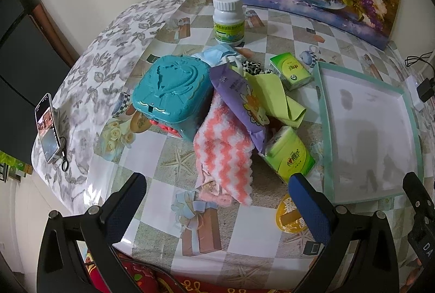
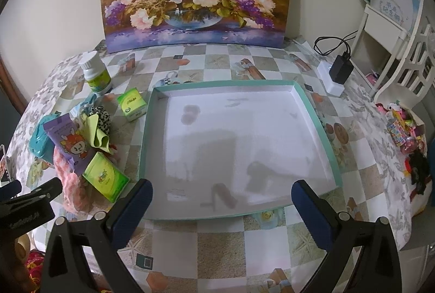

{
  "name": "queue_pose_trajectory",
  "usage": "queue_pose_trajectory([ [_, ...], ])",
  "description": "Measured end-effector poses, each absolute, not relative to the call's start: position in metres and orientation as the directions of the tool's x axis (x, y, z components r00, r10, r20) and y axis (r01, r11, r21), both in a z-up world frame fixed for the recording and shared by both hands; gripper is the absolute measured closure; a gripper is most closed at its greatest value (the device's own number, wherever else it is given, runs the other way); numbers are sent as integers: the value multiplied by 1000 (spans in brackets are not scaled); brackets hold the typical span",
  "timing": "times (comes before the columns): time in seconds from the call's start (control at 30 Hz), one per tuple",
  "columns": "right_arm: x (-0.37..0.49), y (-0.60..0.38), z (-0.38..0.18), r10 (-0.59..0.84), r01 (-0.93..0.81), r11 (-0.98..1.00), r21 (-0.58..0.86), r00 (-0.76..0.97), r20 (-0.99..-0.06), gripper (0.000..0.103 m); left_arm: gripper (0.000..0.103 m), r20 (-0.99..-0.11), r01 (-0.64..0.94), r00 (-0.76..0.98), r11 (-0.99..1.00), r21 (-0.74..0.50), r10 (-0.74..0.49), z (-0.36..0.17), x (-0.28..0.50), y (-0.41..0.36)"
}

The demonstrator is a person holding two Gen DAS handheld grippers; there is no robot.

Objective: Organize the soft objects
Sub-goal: 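Move both tools toward the pile of soft items beside the tray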

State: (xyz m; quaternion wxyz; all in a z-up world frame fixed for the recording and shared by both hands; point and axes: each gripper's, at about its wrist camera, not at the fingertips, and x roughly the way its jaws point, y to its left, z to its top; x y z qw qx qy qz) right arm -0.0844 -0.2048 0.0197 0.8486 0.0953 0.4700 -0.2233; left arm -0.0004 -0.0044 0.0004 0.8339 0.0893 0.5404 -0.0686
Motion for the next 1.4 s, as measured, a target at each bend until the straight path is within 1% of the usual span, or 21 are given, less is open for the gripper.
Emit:
queue_pose_trajectory([
  [0.3, -83, -202, 19, -281, 457, 888, -47, 459, -843, 0, 0, -920, 218, 389, 975, 48, -42, 0, -1, -6],
  [0.53, -84, -210, 16, -251, 476, 879, -6, 454, -855, 0, 0, -910, 249, 409, 968, 41, -67, 7, -5, -11],
  [0.7, -84, -217, 11, -237, 501, 865, 14, 433, -869, 0, 0, -893, 282, 446, 957, 67, -69, 16, -11, -16],
  [0.87, -82, -220, 6, -237, 514, 858, 8, 408, -881, 0, 0, -885, 310, 457, 948, 69, -85, 21, -13, -18],
  [1.23, -76, -225, -2, -217, 550, 835, 22, 367, -905, 0, 0, -894, 339, 422, 941, 1, -151, 18, -11, -15],
  [1.4, -74, -224, -2, -217, 557, 830, 29, 369, -904, 0, 0, -894, 337, 418, 941, -13, -162, 19, -10, -14],
])
